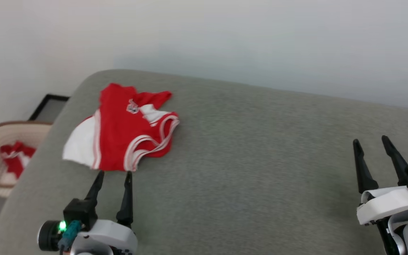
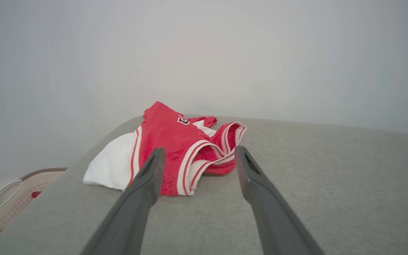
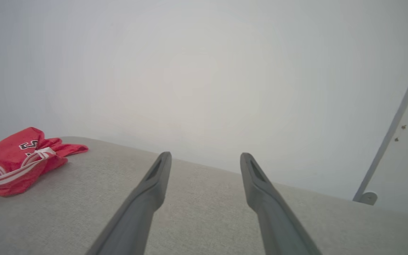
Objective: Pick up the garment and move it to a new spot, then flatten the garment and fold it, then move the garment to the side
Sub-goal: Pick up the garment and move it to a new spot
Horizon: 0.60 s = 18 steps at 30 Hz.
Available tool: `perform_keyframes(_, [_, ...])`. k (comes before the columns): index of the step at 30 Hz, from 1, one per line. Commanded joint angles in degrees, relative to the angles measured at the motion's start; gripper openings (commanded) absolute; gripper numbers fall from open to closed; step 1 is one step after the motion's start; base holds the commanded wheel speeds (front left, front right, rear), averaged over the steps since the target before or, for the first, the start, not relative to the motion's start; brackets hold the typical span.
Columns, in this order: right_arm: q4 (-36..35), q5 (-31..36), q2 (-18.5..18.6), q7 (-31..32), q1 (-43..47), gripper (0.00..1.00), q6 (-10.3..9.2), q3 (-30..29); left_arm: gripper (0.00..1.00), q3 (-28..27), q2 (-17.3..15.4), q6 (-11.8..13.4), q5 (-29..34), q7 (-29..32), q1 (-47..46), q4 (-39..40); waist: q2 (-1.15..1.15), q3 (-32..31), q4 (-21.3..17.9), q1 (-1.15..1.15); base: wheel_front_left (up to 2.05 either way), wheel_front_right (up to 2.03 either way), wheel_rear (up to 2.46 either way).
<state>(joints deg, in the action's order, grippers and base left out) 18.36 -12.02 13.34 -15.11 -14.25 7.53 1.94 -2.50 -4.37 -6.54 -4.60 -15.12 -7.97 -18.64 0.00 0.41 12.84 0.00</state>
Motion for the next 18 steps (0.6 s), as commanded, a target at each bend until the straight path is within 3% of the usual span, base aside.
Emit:
perform_keyframes(1, [-0.08,-0.18,-0.15,-0.05,0.49,1.0,-0.08,0.36,1.0,-0.34,0.13,0.28,-0.01,-0.05,0.73,0.32,0.0,0.38,6.17,0.0,0.0,0.0,0.0])
perform_keyframes(11, [0.09,-0.38,-0.75,-0.05,-0.12,1.0,-0.08,4.57,1.0,-1.42,0.83,0.23,-0.46,-0.04,1.48,0.84,0.0,1.21,16.75,0.0,0.0,0.0,0.0])
perform_keyframes(18, [1.93,-1.27,-2.08,-0.05,-4.54,1.0,-0.08,11.7,1.0,-4.76,1.35,1.55,-2.51,-0.05,3.63,4.09,0.0,3.25,18.1,0.0,0.0,0.0,0.0])
